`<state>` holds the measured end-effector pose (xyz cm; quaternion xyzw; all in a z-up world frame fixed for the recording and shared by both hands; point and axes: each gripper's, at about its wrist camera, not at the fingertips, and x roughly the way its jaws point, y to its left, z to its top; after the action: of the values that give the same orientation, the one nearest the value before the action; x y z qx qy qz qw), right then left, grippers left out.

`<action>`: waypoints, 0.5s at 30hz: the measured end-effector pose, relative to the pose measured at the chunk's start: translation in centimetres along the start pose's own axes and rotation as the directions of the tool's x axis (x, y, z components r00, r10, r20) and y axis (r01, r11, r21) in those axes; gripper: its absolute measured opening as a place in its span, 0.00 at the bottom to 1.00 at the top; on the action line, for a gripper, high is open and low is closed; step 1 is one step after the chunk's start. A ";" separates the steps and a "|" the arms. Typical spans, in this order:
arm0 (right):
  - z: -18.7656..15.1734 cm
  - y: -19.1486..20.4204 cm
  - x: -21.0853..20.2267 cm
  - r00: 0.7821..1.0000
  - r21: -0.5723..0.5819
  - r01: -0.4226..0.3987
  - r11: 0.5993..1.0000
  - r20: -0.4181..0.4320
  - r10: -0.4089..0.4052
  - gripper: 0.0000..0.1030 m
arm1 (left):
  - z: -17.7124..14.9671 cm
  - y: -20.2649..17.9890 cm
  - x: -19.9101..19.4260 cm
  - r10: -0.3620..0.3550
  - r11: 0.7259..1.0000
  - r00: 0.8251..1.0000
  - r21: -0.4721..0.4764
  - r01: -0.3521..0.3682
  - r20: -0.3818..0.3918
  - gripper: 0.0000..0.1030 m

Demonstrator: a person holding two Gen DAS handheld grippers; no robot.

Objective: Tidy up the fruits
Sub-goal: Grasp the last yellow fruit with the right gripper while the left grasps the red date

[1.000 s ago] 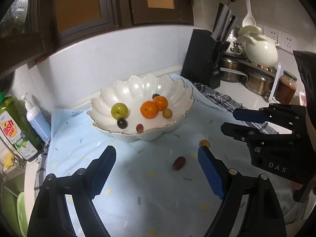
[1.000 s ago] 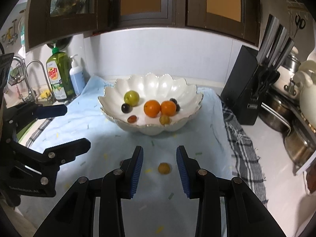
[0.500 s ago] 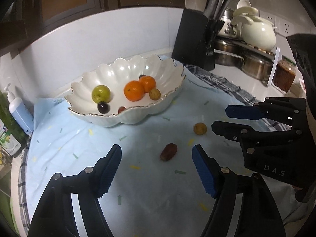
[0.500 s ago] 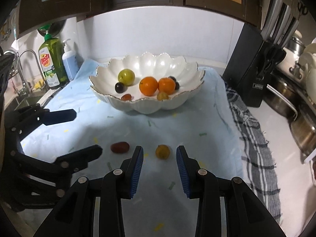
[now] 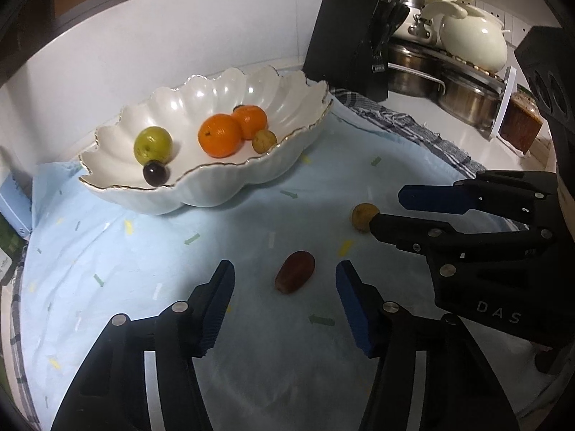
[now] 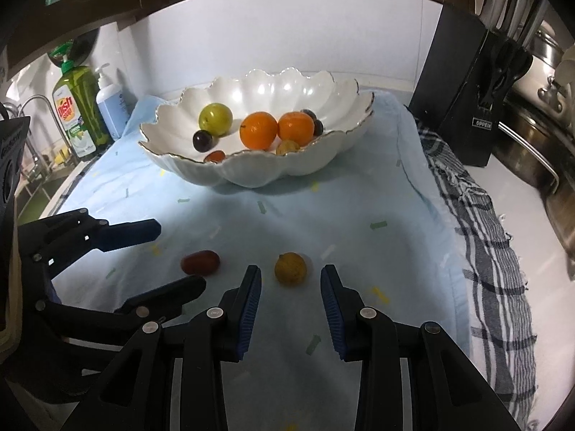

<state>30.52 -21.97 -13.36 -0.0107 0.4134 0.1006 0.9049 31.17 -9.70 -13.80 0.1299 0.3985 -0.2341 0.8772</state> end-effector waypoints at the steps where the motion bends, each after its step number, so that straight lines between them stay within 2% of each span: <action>1: 0.0 0.0 0.2 1.000 0.000 -0.002 1.000 -0.004 0.002 0.35 | 0.0 0.0 0.2 -0.005 1.000 1.000 0.002 0.005 -0.005 0.52; 8: 0.3 0.0 1.3 1.000 0.001 -0.015 1.000 -0.019 0.015 0.34 | 0.1 -0.2 1.1 -0.018 1.000 1.000 0.012 0.018 -0.019 0.47; 15: 0.6 -0.1 2.0 0.999 0.008 -0.024 1.000 -0.034 0.024 0.32 | 0.2 -0.1 1.8 -0.035 0.999 0.999 0.007 0.036 -0.034 0.36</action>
<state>32.22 -21.62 -14.50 -0.0041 0.4290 0.1097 0.8966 32.26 -10.40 -15.01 0.1303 0.4144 -0.2490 0.8656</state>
